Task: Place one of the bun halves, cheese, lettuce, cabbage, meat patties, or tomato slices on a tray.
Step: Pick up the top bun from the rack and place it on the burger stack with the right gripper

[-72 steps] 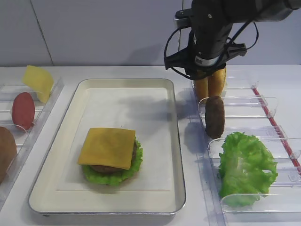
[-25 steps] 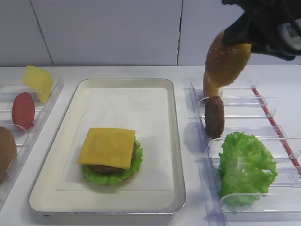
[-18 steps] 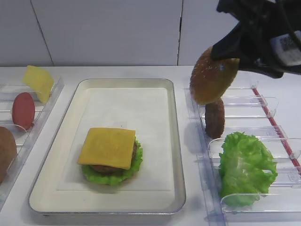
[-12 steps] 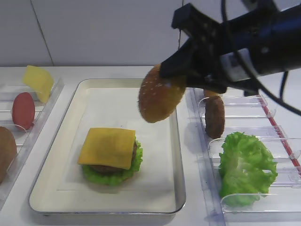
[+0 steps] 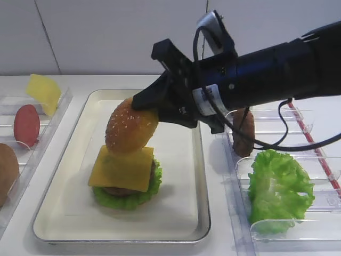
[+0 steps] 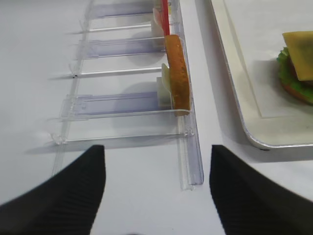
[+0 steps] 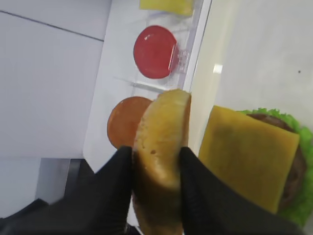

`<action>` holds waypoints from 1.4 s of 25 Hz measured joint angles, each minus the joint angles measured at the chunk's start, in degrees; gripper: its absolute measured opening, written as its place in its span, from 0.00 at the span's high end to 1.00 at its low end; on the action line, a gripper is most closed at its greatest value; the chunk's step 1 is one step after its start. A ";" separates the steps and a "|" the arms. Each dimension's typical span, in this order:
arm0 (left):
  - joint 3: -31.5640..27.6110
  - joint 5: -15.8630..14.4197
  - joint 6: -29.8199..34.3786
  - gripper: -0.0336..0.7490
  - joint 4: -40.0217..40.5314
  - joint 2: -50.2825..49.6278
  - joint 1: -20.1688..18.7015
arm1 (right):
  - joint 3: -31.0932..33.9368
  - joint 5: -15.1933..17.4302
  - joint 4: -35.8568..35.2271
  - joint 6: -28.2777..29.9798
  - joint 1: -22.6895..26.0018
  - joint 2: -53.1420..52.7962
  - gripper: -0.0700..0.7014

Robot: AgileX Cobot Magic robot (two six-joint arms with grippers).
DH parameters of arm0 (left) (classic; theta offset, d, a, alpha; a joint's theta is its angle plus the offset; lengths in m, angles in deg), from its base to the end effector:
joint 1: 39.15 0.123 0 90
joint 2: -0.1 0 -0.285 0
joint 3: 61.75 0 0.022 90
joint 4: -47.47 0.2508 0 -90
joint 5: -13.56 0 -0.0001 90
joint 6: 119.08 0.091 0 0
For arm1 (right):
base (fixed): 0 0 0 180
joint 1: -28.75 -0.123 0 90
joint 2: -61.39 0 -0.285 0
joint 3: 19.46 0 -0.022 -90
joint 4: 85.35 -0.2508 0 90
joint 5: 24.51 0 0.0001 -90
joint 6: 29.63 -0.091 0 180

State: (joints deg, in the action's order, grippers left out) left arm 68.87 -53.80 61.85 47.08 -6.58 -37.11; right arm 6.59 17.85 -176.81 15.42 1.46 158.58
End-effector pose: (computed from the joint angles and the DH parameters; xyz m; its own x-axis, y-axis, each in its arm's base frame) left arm -0.0114 -0.0010 0.2642 -0.5508 -0.0060 -0.8346 -0.0229 0.9997 0.0079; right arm 0.2514 0.1988 0.2512 -0.9395 0.1228 -0.3197 -0.2353 0.4466 0.8632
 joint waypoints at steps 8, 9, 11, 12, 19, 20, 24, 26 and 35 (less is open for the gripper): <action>0.00 0.00 0.00 0.36 0.00 0.00 0.00 | -3.43 8.57 -1.05 5.13 0.00 7.71 0.57; 0.00 0.00 0.00 0.36 0.00 0.00 0.00 | -3.70 8.82 -1.19 5.20 0.00 8.36 0.57; 0.00 0.00 0.00 0.36 0.00 0.00 0.00 | -3.97 8.98 -1.54 5.33 0.00 9.71 0.57; 0.00 0.00 0.00 0.36 0.00 0.00 0.00 | -3.97 8.98 -1.71 5.33 0.00 10.32 0.57; 0.00 0.00 0.00 0.36 0.00 0.00 0.00 | -4.10 9.08 -2.38 6.32 0.00 13.32 0.57; 0.00 0.00 0.00 0.36 0.00 0.00 0.00 | -4.10 8.99 -2.48 6.47 0.00 13.60 0.57; 0.00 0.00 0.00 0.36 0.00 0.00 0.00 | -4.21 8.07 -2.59 6.76 0.00 13.71 0.57; 0.00 0.00 0.00 0.36 0.00 0.00 0.00 | -4.21 8.04 -2.59 6.76 0.00 13.87 0.57; 0.00 0.00 0.00 0.36 0.00 0.00 0.00 | -4.43 8.61 -3.94 6.88 0.00 16.06 0.57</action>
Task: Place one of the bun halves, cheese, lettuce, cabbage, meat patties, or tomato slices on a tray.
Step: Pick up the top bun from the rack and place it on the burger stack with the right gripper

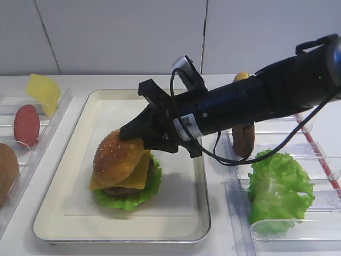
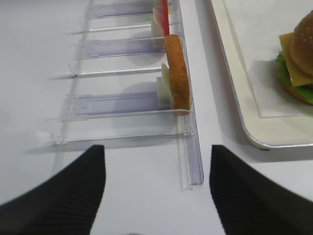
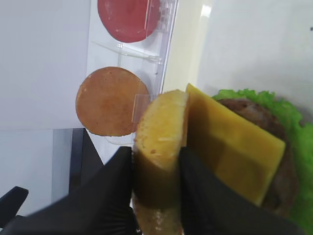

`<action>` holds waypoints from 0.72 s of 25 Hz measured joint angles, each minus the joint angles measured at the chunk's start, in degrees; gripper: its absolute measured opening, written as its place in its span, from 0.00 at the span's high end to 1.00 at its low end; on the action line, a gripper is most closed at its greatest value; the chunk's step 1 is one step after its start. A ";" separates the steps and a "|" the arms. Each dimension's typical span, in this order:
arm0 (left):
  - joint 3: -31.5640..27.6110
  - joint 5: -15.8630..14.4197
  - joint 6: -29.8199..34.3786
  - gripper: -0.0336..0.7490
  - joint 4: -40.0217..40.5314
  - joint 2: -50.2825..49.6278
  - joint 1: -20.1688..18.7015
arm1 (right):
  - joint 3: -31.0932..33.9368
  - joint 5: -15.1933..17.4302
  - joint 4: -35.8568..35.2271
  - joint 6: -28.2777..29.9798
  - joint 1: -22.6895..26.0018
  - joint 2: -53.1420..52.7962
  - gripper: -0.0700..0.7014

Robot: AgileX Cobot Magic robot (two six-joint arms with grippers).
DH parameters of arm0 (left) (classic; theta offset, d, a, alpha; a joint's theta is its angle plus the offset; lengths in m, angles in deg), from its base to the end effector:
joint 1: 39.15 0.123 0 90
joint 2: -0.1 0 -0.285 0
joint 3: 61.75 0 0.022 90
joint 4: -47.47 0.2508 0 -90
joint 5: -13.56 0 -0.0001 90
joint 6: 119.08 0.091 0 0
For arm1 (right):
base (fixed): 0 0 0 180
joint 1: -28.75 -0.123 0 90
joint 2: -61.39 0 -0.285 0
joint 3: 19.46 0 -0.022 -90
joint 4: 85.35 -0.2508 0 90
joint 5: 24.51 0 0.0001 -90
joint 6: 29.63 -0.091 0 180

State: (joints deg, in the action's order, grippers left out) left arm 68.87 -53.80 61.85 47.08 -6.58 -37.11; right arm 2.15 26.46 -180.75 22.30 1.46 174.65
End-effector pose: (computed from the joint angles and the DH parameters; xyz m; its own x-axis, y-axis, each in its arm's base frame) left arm -0.0114 -0.0010 0.2642 -0.5508 -0.0060 -0.8346 -0.0229 0.9997 0.0079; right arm 0.2797 0.2236 0.1878 -0.9814 0.0120 -0.1916 -0.1707 0.4020 0.8996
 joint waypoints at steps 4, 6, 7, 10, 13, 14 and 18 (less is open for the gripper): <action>0.00 0.00 0.00 0.36 0.00 0.00 0.00 | 0.00 0.14 -0.09 0.50 0.00 0.10 0.57; 0.00 0.00 0.00 0.36 0.00 0.00 0.00 | 0.00 0.14 -0.09 0.62 0.00 0.10 0.57; 0.00 0.00 0.00 0.36 0.00 0.00 0.00 | 0.00 0.14 -0.09 0.72 0.00 0.10 0.57; 0.00 0.00 0.00 0.36 0.00 0.00 0.00 | 0.00 -0.94 1.47 0.83 0.00 0.10 0.48; 0.00 0.00 0.00 0.36 0.00 0.00 0.00 | 0.00 -2.87 4.44 0.94 0.10 0.38 0.27; 0.00 0.00 0.00 0.36 0.00 0.00 0.00 | 0.00 -2.97 4.83 1.65 0.22 0.38 0.22; 0.00 0.00 0.00 0.36 0.00 0.00 0.00 | 0.00 -2.86 4.93 3.90 0.57 0.38 0.14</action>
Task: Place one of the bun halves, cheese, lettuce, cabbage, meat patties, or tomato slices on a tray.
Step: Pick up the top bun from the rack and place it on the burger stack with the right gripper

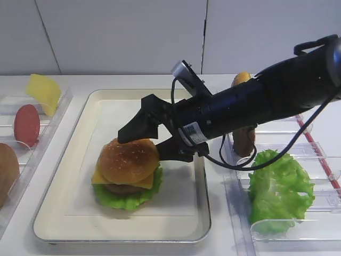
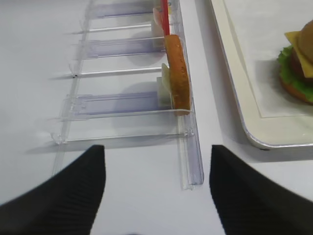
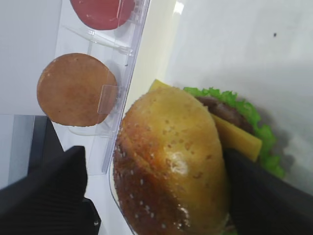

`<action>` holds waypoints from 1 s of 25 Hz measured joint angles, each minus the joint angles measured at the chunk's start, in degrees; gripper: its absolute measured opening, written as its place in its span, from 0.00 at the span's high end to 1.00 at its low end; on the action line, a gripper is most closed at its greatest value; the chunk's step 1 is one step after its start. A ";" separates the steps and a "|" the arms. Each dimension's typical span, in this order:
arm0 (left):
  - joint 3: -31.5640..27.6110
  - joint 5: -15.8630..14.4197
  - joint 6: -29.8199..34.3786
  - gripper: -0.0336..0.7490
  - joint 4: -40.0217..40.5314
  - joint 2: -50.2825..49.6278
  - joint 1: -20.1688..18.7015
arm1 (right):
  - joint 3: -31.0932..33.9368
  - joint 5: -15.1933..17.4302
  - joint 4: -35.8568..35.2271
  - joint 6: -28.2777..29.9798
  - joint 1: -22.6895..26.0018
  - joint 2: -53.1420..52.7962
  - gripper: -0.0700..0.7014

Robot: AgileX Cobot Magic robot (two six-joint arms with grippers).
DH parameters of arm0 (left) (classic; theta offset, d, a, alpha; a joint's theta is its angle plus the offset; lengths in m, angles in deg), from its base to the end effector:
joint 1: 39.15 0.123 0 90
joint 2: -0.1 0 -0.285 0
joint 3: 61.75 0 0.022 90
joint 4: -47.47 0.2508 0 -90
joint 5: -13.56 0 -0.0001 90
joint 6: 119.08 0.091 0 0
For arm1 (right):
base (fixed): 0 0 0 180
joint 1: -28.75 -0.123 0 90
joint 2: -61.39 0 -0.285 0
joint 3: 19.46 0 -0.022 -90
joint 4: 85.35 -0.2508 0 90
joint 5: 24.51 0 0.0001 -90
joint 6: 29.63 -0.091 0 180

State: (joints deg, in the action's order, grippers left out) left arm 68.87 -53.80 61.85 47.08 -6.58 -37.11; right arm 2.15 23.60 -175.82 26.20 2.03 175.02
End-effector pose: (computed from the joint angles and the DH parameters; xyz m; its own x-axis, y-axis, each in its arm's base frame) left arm -0.0114 -0.0010 0.2642 -0.5508 -0.0060 -0.8346 -0.0229 0.9997 0.0079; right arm 0.2818 0.2177 0.1788 -0.9574 -0.0545 -0.2835 -0.2746 0.4751 0.8360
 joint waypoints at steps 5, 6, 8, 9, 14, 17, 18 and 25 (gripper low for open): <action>0.00 0.00 0.00 0.36 0.00 0.00 0.00 | 0.00 -0.82 0.27 2.26 0.15 0.00 0.13; 0.00 0.00 0.00 0.36 0.00 0.00 0.00 | 0.00 -0.93 0.37 2.85 0.15 0.00 0.13; 0.00 0.00 0.00 0.36 0.00 0.00 0.00 | 0.00 -0.50 0.49 3.87 0.24 0.00 0.13; 0.00 0.00 0.00 0.36 0.00 0.00 0.00 | 0.00 0.15 0.57 4.10 0.24 0.00 0.13; 0.00 0.00 0.00 0.36 0.00 0.00 0.00 | 0.00 1.99 0.69 4.85 0.24 -0.14 0.13; 0.00 0.00 0.00 0.36 0.00 0.00 0.00 | 0.00 0.70 1.62 6.21 0.24 -1.75 0.12; 0.00 0.00 0.00 0.36 0.00 0.00 0.00 | 0.00 -0.62 2.09 6.73 0.24 -2.69 0.12; 0.00 0.00 0.00 0.36 0.00 0.00 0.00 | 0.00 -9.14 12.65 7.60 0.24 -9.23 0.12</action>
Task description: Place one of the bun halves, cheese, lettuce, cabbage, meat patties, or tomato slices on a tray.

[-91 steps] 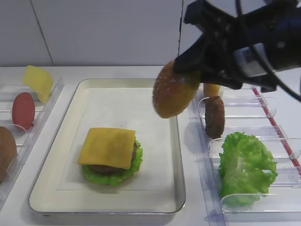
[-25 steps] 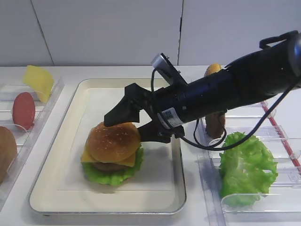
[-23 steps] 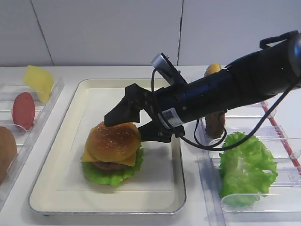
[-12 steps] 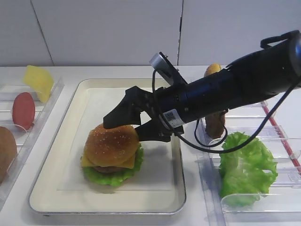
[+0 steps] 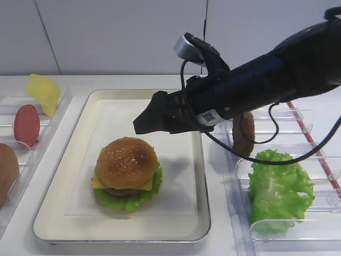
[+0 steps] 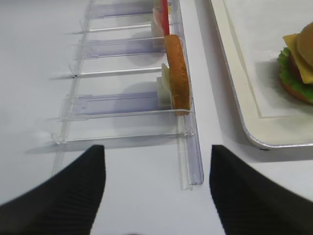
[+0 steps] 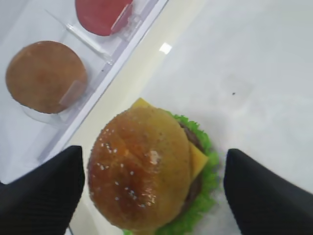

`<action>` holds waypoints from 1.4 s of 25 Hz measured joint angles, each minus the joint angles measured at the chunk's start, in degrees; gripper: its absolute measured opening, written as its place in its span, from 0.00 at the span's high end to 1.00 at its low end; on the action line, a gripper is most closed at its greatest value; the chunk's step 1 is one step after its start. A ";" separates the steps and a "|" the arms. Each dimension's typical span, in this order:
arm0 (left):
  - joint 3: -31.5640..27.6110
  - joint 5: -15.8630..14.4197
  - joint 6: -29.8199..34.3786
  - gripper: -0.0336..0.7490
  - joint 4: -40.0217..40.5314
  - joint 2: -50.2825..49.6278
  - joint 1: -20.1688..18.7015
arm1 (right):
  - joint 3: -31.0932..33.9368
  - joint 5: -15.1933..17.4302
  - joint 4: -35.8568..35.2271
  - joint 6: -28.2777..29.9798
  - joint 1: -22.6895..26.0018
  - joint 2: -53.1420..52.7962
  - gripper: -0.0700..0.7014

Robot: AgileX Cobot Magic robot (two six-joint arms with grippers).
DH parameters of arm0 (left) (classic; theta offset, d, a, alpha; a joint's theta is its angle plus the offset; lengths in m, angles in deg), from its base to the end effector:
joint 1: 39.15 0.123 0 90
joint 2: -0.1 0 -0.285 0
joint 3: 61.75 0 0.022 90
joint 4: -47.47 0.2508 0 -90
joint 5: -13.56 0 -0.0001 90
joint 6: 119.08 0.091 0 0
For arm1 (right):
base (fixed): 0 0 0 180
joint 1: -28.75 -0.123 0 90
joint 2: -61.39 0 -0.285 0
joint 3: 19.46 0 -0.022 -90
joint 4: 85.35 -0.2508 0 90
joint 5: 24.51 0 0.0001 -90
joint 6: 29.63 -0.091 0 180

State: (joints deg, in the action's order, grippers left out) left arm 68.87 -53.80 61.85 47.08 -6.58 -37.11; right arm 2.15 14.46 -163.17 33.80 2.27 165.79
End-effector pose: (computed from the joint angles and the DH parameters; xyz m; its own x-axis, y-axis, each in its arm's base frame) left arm -0.0114 -0.0010 0.2642 -0.5508 -0.0060 -0.8346 -0.0229 0.9997 0.0079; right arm 0.2765 0.2003 0.2181 -0.7698 -0.2145 -0.6012 -0.5995 0.5661 0.5657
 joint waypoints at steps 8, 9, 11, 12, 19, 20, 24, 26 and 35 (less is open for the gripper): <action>0.00 0.00 0.00 0.36 0.00 0.00 0.00 | 0.00 -10.54 15.65 -0.04 0.00 -14.28 0.12; 0.00 0.00 0.00 0.36 0.00 0.00 0.00 | 0.00 -11.50 19.03 -0.90 0.10 -16.67 0.12; 0.00 0.00 0.00 0.36 0.00 0.00 0.00 | 0.00 -11.83 25.81 -5.39 0.96 -20.96 0.12; 0.00 0.00 0.00 0.36 0.00 0.00 0.00 | 0.00 -11.19 29.49 -8.32 2.10 -22.50 0.12; 0.00 0.00 0.00 0.36 0.00 0.00 0.00 | 0.00 0.61 53.99 -25.02 14.18 -35.26 0.12; 0.00 0.00 0.00 0.36 0.00 0.00 0.00 | 0.00 2.21 57.94 -26.84 16.11 -37.47 0.12; 0.00 0.00 0.00 0.36 0.00 0.00 0.00 | 0.00 7.00 66.68 -34.70 22.04 -45.77 0.12; 0.00 0.00 0.00 0.36 0.00 0.00 0.00 | 0.00 10.00 67.20 -37.64 22.63 -49.47 0.12; 0.00 0.00 -0.11 0.36 0.00 0.00 0.00 | 5.36 20.48 67.09 -46.73 24.03 -70.01 0.12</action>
State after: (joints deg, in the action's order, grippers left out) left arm 68.87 -53.80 61.74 47.08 -6.58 -37.11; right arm 7.52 34.94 -96.08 -12.93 26.30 95.78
